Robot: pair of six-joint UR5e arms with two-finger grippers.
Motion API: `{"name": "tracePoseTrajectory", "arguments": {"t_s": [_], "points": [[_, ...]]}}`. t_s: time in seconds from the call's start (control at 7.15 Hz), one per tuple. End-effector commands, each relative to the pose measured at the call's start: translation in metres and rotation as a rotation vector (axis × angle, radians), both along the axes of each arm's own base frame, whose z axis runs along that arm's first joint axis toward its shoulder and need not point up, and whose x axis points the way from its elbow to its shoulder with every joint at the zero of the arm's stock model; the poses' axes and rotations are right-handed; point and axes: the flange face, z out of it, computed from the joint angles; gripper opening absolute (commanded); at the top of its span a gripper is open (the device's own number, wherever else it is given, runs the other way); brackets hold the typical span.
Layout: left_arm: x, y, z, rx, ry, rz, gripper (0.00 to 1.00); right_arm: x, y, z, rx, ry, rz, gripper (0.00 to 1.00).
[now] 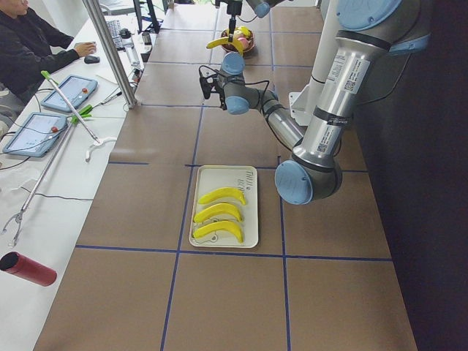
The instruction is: Transfer all bananas from basket to plate
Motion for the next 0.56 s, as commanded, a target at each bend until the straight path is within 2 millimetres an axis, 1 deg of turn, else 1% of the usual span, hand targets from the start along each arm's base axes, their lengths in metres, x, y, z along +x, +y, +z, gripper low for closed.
{"name": "tracePoseTrajectory", "arguments": {"t_s": [0.0, 0.14, 0.28, 0.42], "points": [[-0.005, 0.010, -0.043, -0.025, 0.179, -0.011, 0.95, -0.067, 0.053, -0.032, 0.021, -0.165, 0.049, 0.02], [-0.003, 0.010, -0.060, -0.013, 0.211, -0.007, 0.95, -0.090, 0.075, -0.035, 0.029, -0.187, 0.058, 0.03], [0.011, 0.020, -0.072, 0.000, 0.227, 0.024, 0.95, -0.109, 0.092, -0.047, 0.041, -0.207, 0.049, 0.03], [0.021, 0.021, -0.087, 0.011, 0.242, 0.037, 0.93, -0.121, 0.104, -0.059, 0.050, -0.226, 0.044, 0.03]]}}
